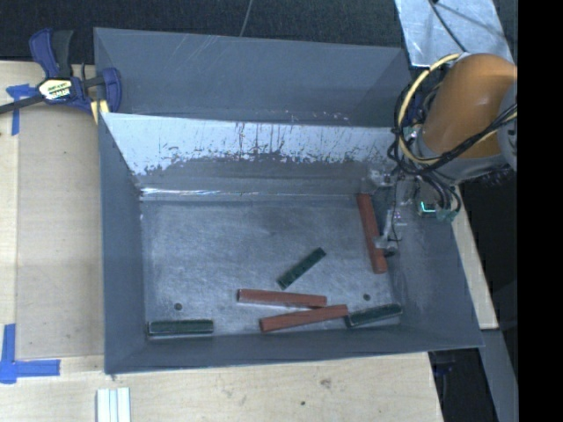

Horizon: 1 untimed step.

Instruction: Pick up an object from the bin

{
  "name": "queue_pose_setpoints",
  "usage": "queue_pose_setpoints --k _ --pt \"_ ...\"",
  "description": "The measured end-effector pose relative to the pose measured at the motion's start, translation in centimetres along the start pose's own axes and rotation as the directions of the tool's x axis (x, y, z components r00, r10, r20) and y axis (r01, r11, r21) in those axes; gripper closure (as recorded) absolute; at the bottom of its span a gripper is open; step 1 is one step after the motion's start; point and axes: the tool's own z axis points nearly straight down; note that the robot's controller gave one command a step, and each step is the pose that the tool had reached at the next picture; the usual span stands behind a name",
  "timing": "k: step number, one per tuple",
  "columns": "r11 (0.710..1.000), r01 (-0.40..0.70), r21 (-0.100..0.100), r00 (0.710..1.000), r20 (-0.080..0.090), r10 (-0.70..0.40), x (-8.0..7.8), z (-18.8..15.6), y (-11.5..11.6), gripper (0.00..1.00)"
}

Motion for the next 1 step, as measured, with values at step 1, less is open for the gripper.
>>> queue_pose_setpoints --k 1 --pt "1.0 0.003 0.001 1.0 0.008 -0.003 -0.2 -0.53 0.04 0.0"
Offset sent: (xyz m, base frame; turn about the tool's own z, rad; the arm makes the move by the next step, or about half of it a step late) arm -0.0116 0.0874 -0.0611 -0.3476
